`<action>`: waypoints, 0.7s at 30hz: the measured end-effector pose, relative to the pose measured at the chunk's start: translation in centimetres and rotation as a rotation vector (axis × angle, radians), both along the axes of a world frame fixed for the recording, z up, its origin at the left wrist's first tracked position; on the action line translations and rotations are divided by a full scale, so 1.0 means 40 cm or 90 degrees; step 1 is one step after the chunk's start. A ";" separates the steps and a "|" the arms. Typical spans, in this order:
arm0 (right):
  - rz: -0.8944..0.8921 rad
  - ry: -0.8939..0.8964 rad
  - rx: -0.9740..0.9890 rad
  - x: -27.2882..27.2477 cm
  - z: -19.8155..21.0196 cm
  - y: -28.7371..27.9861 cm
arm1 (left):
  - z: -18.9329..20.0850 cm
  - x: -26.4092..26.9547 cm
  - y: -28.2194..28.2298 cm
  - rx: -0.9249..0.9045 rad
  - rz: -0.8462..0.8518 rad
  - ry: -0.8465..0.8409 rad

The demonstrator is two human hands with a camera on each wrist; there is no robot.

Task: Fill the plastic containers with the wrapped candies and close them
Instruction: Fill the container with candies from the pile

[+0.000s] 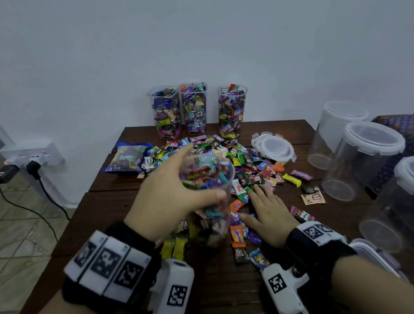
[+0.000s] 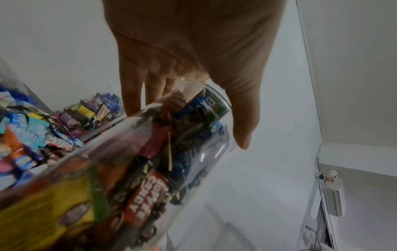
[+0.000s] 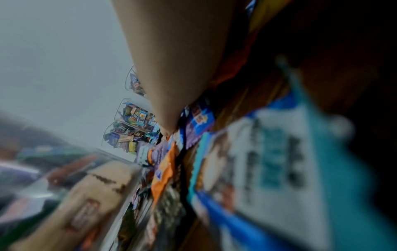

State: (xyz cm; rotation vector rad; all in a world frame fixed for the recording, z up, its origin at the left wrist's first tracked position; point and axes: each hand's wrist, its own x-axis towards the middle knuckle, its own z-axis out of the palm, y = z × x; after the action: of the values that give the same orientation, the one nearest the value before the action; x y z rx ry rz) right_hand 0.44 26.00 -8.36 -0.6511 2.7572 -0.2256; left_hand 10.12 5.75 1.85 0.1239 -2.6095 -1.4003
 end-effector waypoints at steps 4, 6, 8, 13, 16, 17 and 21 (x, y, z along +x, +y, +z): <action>-0.002 -0.002 -0.002 -0.001 -0.001 -0.001 | 0.054 -0.071 -0.047 0.034 0.079 0.072; -0.002 0.000 -0.006 -0.003 -0.001 -0.002 | 0.079 -0.120 -0.082 0.032 0.148 0.123; -0.001 0.001 -0.009 -0.004 -0.002 -0.003 | 0.095 -0.175 -0.129 0.022 0.215 0.153; -0.005 -0.005 -0.016 -0.003 -0.001 -0.002 | 0.103 -0.313 -0.235 -0.054 0.336 0.154; -0.004 -0.004 -0.012 -0.004 0.000 -0.003 | 0.092 -0.382 -0.283 -0.108 0.384 0.129; -0.002 -0.009 -0.009 -0.004 0.000 -0.003 | 0.086 -0.404 -0.297 -0.121 0.393 0.119; 0.003 -0.007 -0.022 -0.007 -0.006 -0.002 | 0.058 -0.482 -0.342 -0.119 0.425 0.098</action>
State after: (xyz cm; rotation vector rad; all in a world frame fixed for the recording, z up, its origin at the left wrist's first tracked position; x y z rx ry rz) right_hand 0.15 25.90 -8.62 -0.6640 2.7469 -0.2752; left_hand -9.17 -7.94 4.18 0.7464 -2.2360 -0.8869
